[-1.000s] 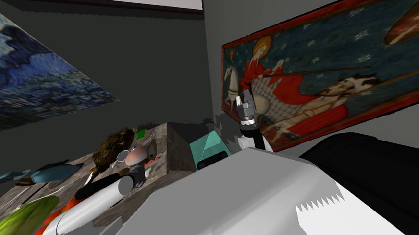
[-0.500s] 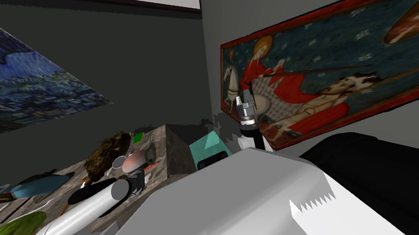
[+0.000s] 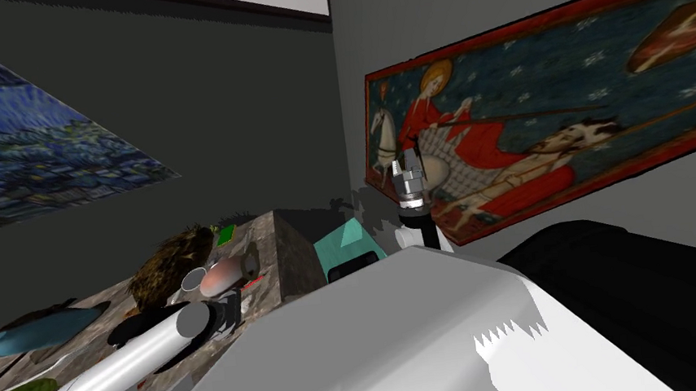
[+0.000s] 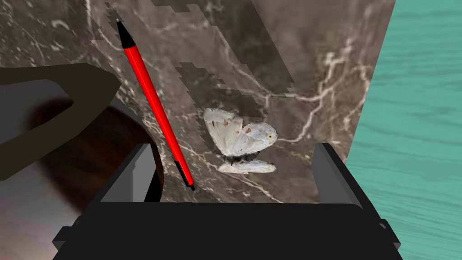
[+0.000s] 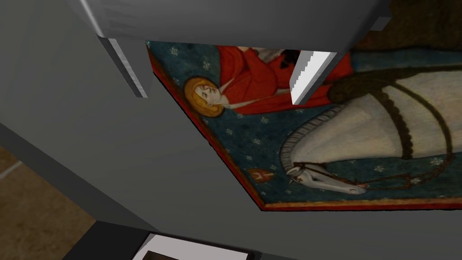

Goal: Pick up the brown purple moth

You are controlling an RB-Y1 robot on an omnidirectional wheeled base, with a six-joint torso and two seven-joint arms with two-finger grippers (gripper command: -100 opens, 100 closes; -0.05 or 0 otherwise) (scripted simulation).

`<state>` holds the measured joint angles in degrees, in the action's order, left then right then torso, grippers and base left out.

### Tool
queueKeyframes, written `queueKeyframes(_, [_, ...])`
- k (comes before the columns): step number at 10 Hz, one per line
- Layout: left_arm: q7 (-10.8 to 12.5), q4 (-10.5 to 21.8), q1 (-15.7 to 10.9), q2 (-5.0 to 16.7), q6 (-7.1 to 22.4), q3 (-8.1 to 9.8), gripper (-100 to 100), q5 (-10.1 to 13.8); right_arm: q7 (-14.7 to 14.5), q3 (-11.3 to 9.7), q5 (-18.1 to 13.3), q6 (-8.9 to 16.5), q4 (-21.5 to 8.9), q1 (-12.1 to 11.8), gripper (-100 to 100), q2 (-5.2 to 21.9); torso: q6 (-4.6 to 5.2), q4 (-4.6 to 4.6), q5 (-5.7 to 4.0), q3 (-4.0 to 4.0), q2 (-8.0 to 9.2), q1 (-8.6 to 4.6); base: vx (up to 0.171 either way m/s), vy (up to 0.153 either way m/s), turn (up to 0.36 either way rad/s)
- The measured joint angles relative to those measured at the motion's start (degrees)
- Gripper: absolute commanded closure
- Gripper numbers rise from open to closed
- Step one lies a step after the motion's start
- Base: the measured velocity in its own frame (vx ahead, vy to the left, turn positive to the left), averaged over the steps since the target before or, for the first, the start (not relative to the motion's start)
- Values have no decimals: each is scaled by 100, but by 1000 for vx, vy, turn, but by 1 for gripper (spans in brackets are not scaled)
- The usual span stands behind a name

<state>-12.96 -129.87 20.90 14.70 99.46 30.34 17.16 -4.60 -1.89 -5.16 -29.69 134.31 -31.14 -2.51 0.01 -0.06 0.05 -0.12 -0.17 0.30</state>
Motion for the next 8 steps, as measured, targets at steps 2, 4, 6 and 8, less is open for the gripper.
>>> queueKeyframes(2, [-9, -51, -1, -29, 253, 39, -100, 39, 0, 0, 0, 0, 0, 0, 0, 0, 0, 1, -1, 2, 4, -2, 4, 51, -109])
queueKeyframes(4, [-60, -57, 17, -49, 558, 139, -100, 136, 0, 0, 0, 0, 0, 0, 0, 0, -1, 1, 1, 3, 5, 7, 10, 67, -91])
queueKeyframes(6, [-73, -89, 19, -51, 739, 181, 0, 178, 0, 0, 0, 0, 0, 0, 0, 0, -2, 1, -1, 2, 4, -7, 3, 16, -6])
queueKeyframes(8, [-40, 30, -43, -16, 704, 193, -100, 154, 0, -1, 0, 0, 0, 1, 0, -1, 2, 4, -4, 10, 18, -21, -61, -8, -123])
